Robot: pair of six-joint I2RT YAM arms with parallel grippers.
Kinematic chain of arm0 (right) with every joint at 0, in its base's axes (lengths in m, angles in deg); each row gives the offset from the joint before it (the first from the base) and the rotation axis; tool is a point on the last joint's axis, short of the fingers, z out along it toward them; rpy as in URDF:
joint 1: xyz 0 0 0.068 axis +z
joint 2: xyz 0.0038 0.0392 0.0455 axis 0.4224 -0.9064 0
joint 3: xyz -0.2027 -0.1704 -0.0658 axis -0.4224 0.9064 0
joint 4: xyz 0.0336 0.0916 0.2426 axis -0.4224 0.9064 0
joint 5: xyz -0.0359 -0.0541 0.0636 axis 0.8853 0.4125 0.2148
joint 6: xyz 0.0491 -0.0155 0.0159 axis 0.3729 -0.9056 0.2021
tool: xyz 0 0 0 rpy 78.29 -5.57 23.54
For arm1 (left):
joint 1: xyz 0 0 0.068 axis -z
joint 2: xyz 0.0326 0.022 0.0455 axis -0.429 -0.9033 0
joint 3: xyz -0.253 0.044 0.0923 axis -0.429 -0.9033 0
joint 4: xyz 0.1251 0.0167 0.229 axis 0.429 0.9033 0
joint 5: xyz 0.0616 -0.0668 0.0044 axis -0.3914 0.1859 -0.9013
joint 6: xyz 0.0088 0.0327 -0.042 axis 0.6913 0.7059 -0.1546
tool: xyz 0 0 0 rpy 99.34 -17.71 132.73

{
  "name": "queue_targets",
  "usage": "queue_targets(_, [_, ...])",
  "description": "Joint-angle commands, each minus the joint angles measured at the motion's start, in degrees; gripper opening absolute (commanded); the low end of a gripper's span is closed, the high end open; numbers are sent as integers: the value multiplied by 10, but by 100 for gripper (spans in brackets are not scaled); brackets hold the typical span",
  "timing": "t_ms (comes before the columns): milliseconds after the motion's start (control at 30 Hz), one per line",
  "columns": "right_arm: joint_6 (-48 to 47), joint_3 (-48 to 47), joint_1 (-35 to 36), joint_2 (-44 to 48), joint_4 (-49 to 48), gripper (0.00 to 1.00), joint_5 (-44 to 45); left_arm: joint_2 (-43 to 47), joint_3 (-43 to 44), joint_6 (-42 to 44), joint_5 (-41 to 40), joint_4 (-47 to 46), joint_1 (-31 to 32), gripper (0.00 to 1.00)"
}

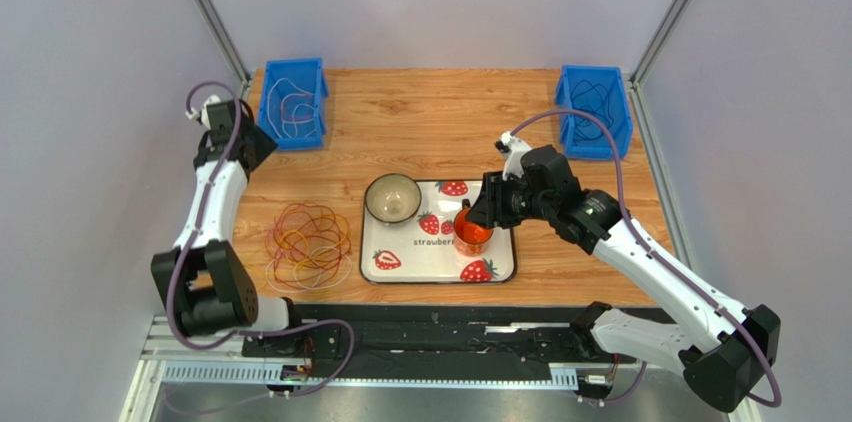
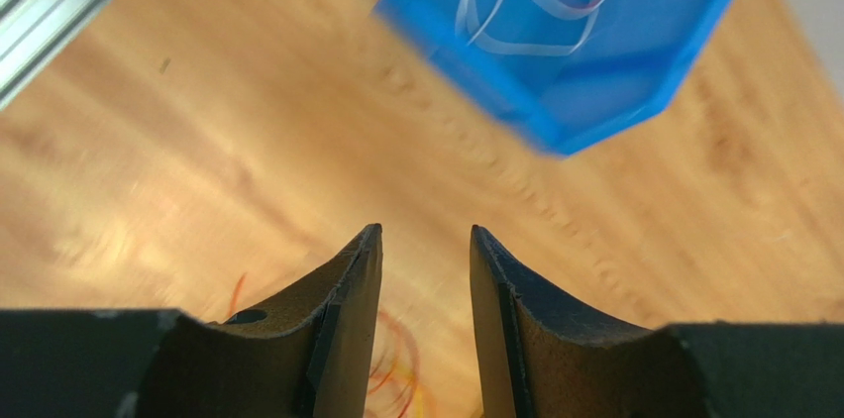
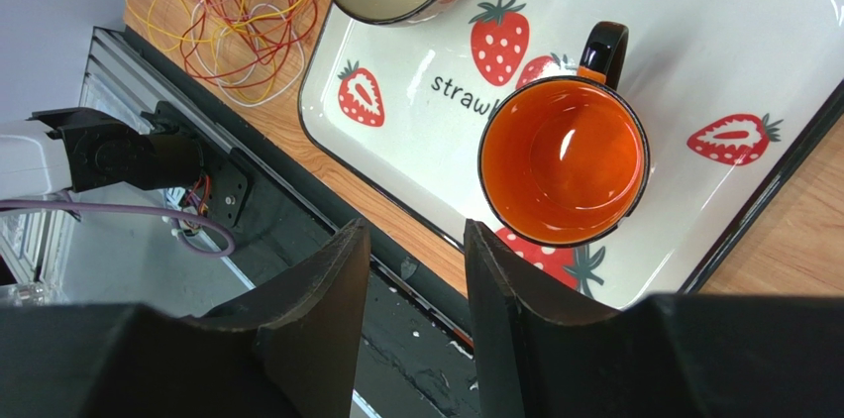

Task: Untangle the cables
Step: Place the cable in the bin.

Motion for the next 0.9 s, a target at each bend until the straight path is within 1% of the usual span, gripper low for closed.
queue_targets(0, [11, 7, 3, 12, -36, 44, -19, 104, -96, 20, -39, 33, -3, 47])
queue_targets(33, [11, 10, 2, 13, -38, 44, -22, 137, -112, 30, -40, 43, -3, 47])
queue_targets(67, [11, 11, 3, 13, -39, 44, -23, 152, -138, 23, -48, 54, -3, 47])
queue_targets(167, [11, 15, 3, 10, -45, 44, -30, 207, -177, -6, -46, 81, -3, 48])
queue_targets(333, [14, 24, 4, 19, -44, 44, -30, 297, -241, -25, -54, 87, -3, 52])
queue_targets(367, [15, 31, 4, 21, -47, 44, -29, 310, -266, -28, -63, 83, -3, 57])
queue_targets(467, [13, 35, 4, 21, -49, 44, -32, 352, -310, -55, -78, 79, -3, 67])
queue_targets(533, [12, 36, 4, 18, -48, 44, -33, 371, -332, -72, -77, 63, -4, 71])
queue_targets(600, [8, 38, 3, 20, -46, 44, -33, 373, -340, -94, -84, 58, -3, 74])
queue_targets(733, [-3, 41, 4, 20, -42, 45, -24, 345, -340, -120, -106, 59, -4, 75])
queue_targets(867, [-10, 46, 4, 14, -45, 45, -19, 306, -340, -147, -111, 44, -4, 75])
